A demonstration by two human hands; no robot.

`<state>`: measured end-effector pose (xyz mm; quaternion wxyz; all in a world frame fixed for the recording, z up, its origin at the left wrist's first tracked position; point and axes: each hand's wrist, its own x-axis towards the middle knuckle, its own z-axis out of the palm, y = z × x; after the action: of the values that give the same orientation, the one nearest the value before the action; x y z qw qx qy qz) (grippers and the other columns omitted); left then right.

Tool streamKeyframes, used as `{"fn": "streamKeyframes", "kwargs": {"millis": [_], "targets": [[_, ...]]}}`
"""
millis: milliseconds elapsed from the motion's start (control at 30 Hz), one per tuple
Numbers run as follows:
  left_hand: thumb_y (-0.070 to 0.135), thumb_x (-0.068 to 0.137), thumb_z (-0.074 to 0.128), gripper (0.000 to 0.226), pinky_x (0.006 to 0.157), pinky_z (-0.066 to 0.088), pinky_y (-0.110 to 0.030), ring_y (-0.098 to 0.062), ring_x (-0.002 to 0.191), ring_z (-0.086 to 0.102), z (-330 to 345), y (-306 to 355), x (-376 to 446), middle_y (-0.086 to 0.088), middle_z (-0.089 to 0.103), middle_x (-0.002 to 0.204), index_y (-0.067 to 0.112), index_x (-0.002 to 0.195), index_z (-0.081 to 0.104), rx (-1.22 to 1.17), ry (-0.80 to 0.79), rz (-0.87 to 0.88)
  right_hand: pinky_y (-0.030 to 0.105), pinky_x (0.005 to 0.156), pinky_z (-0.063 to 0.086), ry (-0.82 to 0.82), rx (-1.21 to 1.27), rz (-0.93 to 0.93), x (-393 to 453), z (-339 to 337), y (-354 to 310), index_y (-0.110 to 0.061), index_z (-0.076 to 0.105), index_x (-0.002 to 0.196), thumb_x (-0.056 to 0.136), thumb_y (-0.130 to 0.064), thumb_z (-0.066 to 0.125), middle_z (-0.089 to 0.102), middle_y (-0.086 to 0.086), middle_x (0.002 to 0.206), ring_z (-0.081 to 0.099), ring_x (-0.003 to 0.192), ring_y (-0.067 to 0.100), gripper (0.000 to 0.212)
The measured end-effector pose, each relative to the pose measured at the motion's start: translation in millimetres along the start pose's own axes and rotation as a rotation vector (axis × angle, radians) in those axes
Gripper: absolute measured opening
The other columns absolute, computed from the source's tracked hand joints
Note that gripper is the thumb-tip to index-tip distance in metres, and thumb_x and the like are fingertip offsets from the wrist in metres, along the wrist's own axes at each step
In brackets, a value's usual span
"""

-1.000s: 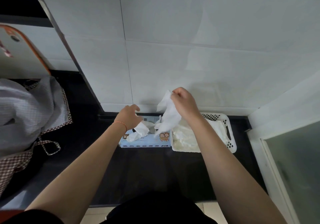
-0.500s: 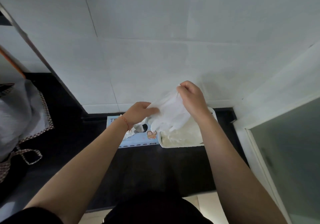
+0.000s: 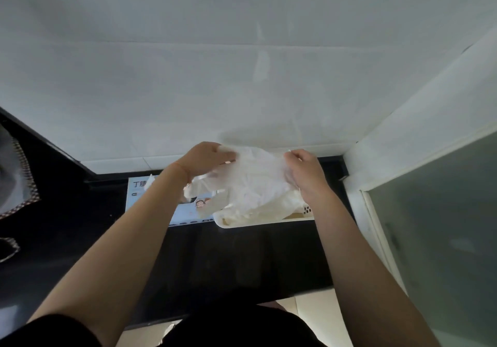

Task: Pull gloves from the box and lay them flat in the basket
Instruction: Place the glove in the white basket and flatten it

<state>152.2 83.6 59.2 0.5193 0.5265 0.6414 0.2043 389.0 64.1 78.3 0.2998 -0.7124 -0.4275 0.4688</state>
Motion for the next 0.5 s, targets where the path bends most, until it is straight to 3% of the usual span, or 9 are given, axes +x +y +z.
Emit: {"fn": "streamKeyframes", "kwargs": {"millis": [100,167,233,300,400,500], "targets": [[0.039,0.094,0.054,0.03,0.075,0.047,-0.029,-0.025,0.092,0.059,34.5,-4.9,15.6,-0.005,0.065,0.105,0.02,0.115,0.06,0.608,0.149,0.006,0.029,0.06,0.034,-0.013,-0.249,0.03,28.4,-9.5,43.2,0.004,0.059,0.093,0.097,-0.019,0.044,0.049,0.021,0.083,0.046,0.074,0.023,0.028],[0.038,0.096,0.047,0.036,0.081,0.049,-0.036,-0.029,0.102,0.059,58.0,-12.5,16.8,-0.008,0.061,0.113,0.017,0.125,0.051,0.854,0.223,0.017,0.033,0.066,0.038,-0.081,-0.355,0.054,43.2,-11.8,65.5,0.001,0.061,0.115,0.099,-0.019,0.042,0.058,0.021,0.1,0.051,0.079,0.024,0.032],[0.033,0.096,0.046,0.035,0.081,0.045,-0.037,-0.029,0.107,0.054,76.6,-19.1,11.6,-0.008,0.056,0.117,0.013,0.125,0.05,0.916,0.315,0.089,0.034,0.074,0.045,-0.115,-0.39,0.04,51.3,-12.3,77.7,-0.006,0.057,0.13,0.101,-0.019,0.042,0.06,0.008,0.117,0.058,0.09,0.022,0.035],[0.033,0.095,0.048,0.039,0.091,0.041,-0.039,-0.028,0.117,0.049,94.9,-29.0,8.6,-0.008,0.053,0.127,0.013,0.128,0.052,0.907,0.342,0.234,0.032,0.081,0.045,-0.12,-0.409,-0.003,56.3,-11.8,82.5,-0.01,0.054,0.134,0.101,-0.02,0.044,0.058,0.007,0.127,0.057,0.101,0.022,0.036],[0.048,0.096,0.04,0.055,0.116,0.023,-0.044,-0.028,0.144,0.029,114.9,-40.6,6.4,-0.007,0.037,0.152,0.019,0.142,0.044,0.947,0.205,0.377,0.03,0.074,0.043,-0.088,-0.424,-0.068,57.5,-9.6,88.6,-0.014,0.049,0.132,0.102,-0.019,0.042,0.059,0.005,0.121,0.056,0.091,0.018,0.031],[0.069,0.087,0.019,0.078,0.122,0.007,-0.046,-0.025,0.151,0.009,130.5,-46.3,7.9,-0.002,0.019,0.162,0.026,0.151,0.03,1.05,0.111,0.359,0.032,0.062,0.046,0.012,-0.593,-0.227,54.2,-10.8,94.8,-0.017,0.042,0.126,0.102,-0.014,0.041,0.059,0.001,0.111,0.057,0.076,0.018,0.024]]}}
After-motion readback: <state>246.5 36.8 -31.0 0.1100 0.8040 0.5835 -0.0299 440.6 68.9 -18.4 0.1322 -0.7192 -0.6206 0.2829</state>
